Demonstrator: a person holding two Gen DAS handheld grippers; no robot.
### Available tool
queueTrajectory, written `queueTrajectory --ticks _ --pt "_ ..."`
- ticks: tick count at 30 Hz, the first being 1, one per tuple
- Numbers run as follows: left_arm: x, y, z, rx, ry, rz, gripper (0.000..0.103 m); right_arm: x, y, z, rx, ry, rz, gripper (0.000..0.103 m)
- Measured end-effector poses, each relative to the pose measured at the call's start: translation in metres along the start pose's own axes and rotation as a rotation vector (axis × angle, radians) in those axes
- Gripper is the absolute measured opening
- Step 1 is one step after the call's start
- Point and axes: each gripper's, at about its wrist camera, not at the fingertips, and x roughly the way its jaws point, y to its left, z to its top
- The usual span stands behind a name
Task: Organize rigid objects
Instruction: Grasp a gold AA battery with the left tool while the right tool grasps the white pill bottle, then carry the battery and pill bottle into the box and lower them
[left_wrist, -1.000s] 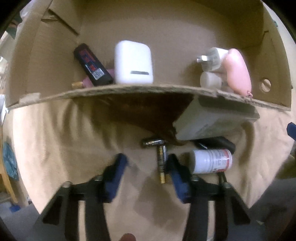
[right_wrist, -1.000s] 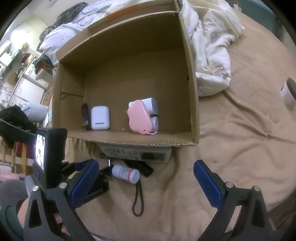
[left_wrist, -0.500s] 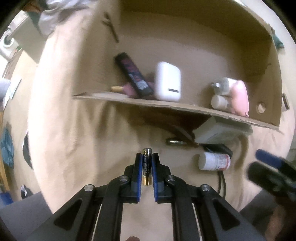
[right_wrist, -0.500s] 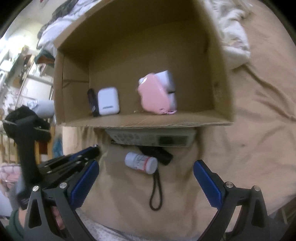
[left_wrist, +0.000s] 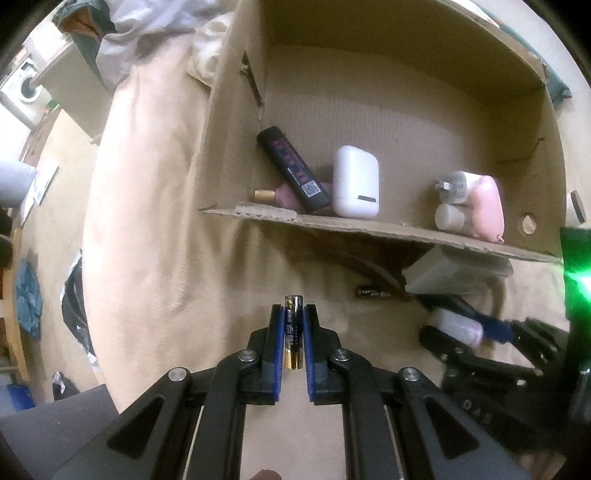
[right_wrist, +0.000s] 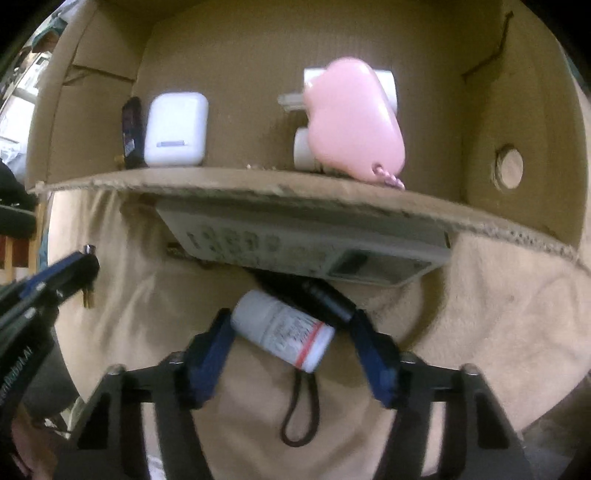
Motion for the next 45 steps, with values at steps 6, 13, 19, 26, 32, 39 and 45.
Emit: queueTrajectory --ticks 6,13,19,26,32,39,45 --pt "-0.01 -0.002 -0.01 -0.006 -0.01 0.011 0.009 -0.028 -0.01 -0.02 -0.032 -0.082 0.052 0.054" --pt "-0.045 -0.009 -0.02 0.038 -0.037 0.005 0.009 -0.078 -0.033 -0.036 -0.039 -0.163 0.109 0.054" --pt "-0.089 -0.012 -0.019 0.062 -0.141 -0.002 0.009 -0.112 -0.038 -0.042 -0.051 -0.226 0.15 0.054" --pt "-0.13 -0.016 -0.008 0.095 -0.238 -0.011 0.009 -0.16 -0.029 -0.033 -0.065 -0.398 0.194 0.054" --pt "-0.13 -0.023 0.008 0.109 -0.305 -0.004 0.009 -0.19 -0.025 -0.011 -0.041 -0.548 0.212 0.054" --pt "-0.1 -0.034 0.04 0.111 -0.269 0.009 0.009 -0.175 -0.027 0.034 -0.04 -0.561 0.195 0.054" --pt "-0.074 -0.043 0.06 0.121 -0.272 0.026 0.009 -0.134 -0.038 0.05 -0.005 -0.512 0.191 0.054"
